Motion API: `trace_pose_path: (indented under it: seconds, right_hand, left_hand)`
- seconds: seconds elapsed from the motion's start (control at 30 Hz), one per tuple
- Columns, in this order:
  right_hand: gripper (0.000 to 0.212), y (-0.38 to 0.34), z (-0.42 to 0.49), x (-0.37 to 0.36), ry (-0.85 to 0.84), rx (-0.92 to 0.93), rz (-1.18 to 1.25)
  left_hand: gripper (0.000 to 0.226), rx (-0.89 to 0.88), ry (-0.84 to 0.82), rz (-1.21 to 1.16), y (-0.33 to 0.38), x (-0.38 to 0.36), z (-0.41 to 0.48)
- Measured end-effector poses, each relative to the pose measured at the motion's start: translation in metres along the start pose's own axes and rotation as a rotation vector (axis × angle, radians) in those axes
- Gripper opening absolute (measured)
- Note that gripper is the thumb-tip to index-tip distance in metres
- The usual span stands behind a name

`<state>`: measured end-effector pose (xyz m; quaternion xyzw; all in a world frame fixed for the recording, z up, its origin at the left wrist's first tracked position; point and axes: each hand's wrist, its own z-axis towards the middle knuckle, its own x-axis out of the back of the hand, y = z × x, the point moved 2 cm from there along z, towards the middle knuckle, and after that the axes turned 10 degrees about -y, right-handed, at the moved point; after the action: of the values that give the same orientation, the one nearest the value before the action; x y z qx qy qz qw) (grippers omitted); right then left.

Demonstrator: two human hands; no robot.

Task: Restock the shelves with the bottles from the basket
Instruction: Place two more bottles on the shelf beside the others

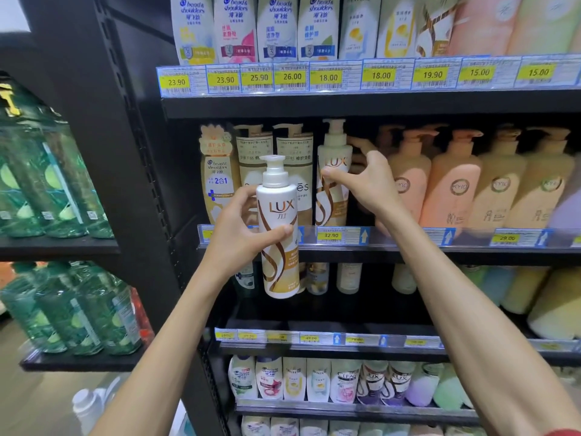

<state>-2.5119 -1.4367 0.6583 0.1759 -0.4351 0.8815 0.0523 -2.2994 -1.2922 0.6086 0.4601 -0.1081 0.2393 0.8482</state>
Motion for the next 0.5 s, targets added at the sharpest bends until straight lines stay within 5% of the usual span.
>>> trace_pose_path:
  seconds: [0.2,0.4,0.5]
  right_hand:
    - [0.039,0.000,0.000,0.004,-0.019,0.010,-0.100]
    - [0.072,0.006,0.004,0.009,-0.172,-0.043,-0.284]
    - [0.056,0.007,0.004,0.009,-0.163,-0.043,-0.292]
  left_hand:
    - [0.066,0.014,0.000,0.025,-0.004,0.004,-0.003]
    - [0.067,0.010,0.002,0.027,-0.004,-0.001,-0.002]
    - [0.067,0.005,-0.006,0.033,-0.003,-0.003,0.000]
